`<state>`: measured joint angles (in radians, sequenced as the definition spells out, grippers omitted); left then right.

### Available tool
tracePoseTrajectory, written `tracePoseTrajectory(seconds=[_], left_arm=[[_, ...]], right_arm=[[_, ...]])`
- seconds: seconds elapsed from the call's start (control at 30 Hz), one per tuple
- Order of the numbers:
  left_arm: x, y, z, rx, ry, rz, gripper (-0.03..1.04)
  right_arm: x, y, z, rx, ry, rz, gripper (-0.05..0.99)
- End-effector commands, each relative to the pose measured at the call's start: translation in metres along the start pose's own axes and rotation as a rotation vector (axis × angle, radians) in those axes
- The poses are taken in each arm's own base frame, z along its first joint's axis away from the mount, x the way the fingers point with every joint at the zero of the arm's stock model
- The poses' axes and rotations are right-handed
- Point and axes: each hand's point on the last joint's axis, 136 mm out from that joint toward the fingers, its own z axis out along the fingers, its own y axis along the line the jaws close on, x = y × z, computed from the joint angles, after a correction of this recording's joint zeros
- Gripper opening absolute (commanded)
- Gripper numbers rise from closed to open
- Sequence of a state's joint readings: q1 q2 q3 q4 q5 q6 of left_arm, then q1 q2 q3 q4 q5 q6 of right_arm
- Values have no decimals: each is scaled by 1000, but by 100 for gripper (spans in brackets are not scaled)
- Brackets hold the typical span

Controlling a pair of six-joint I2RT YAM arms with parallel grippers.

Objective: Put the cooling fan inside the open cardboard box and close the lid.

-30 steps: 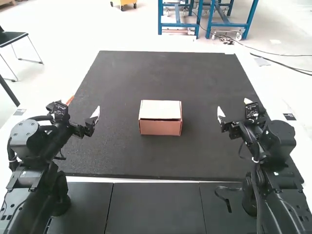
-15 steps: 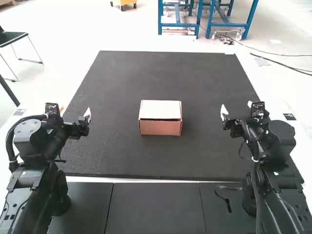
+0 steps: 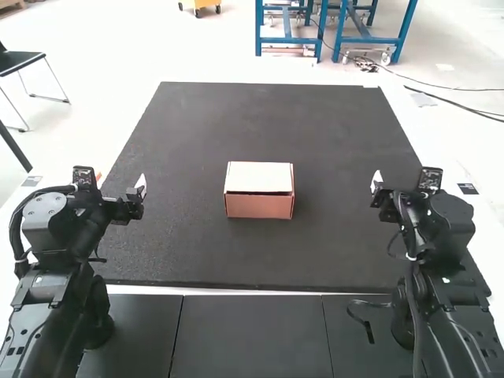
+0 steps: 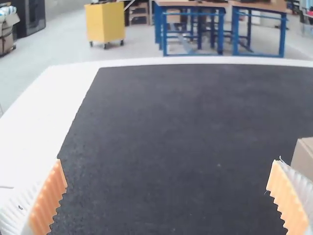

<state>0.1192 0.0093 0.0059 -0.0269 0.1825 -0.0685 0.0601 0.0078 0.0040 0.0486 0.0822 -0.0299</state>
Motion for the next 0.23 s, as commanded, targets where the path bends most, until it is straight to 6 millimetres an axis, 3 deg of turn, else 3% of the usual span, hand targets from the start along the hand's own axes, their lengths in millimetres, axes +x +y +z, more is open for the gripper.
tracePoseTrajectory(seconds=[0.0, 0.2], left_arm=[[-1, 4, 0, -21, -10, 1, 97], [-1, 4, 0, -21, -10, 1, 97]], right_arm=[[-2, -12, 0, 63, -12, -2, 91], [1, -7, 0, 36, 0, 3, 91]])
